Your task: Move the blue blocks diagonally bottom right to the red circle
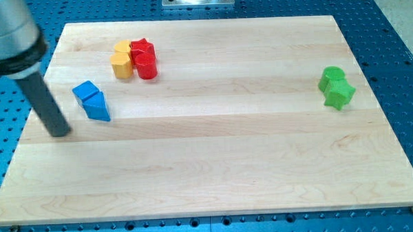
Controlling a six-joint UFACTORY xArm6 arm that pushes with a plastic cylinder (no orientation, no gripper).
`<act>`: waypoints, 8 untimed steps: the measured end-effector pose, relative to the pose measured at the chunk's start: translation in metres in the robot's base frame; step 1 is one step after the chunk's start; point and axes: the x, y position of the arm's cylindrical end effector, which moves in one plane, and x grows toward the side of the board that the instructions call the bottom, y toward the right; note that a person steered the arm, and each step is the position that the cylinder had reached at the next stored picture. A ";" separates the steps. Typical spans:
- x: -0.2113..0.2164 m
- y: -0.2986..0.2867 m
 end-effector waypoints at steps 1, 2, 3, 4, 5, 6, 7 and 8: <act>-0.036 -0.020; -0.087 -0.020; -0.104 -0.012; -0.088 0.023; -0.082 0.033; -0.080 0.036; -0.077 0.037; -0.058 0.037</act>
